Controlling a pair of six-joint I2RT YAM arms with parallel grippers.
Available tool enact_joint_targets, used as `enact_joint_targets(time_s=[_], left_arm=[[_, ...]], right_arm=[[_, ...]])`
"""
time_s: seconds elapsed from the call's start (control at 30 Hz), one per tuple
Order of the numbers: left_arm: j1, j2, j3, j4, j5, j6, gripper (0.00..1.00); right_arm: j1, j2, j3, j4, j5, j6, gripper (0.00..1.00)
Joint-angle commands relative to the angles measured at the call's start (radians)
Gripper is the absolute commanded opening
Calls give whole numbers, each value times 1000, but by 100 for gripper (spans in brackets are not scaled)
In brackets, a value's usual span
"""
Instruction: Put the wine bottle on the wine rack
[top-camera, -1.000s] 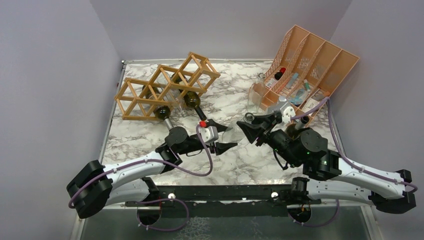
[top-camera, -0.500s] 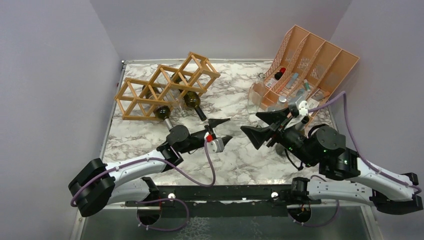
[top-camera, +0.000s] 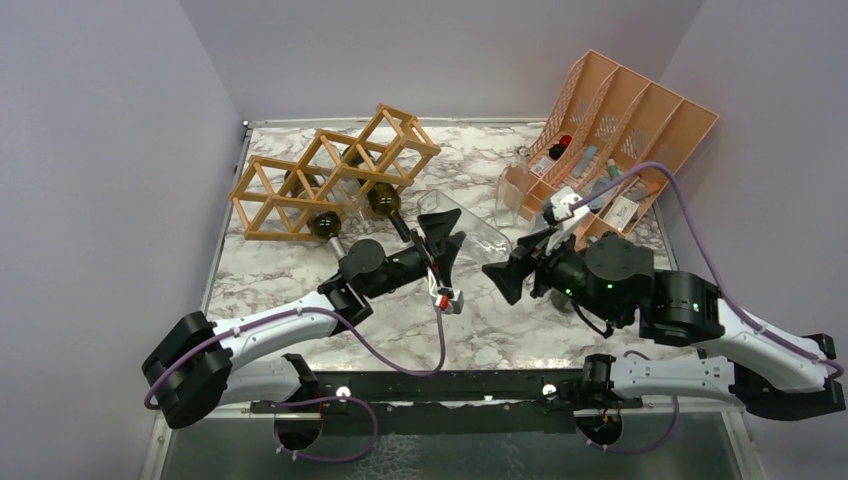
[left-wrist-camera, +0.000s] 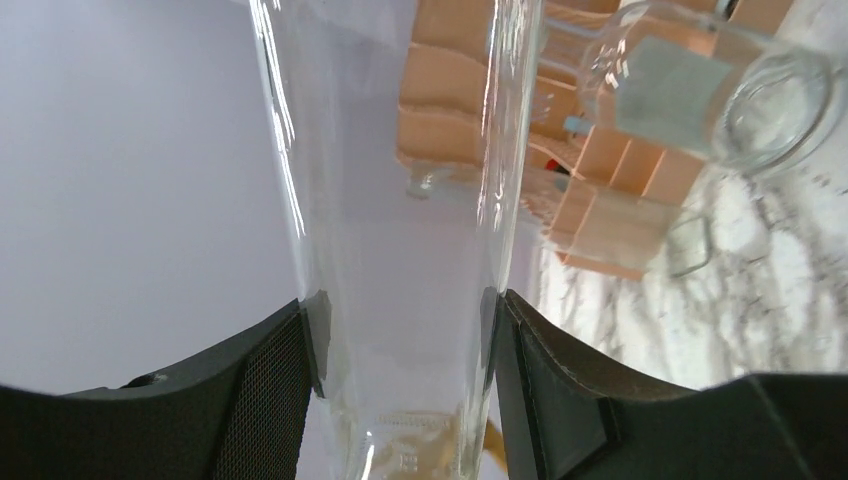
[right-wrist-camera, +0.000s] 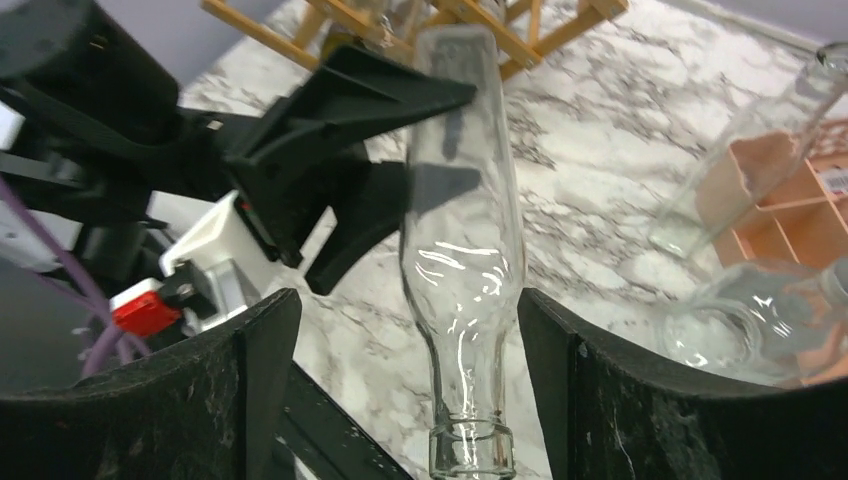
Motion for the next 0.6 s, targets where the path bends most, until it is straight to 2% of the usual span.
enact_joint_targets(time_s=[0.0,0.27,0.37,0.47,0.57], left_arm=[[2,1,50,48,-73,210,0],[2,-13,23,41,-103,298,0],[3,-1,22,29,-153,359,0],[3,-5,16,27,-170,362,0],[3,-32,8,25,-157,344,0]], right_arm=[[5,51,-3,-129,150,48,83],[4,179,-8,-121,201,48,87],[4,262,42,-127,156,51,85],[2,362,113,-211,200,126,84],[-15,395,114,-200,139,132,83]])
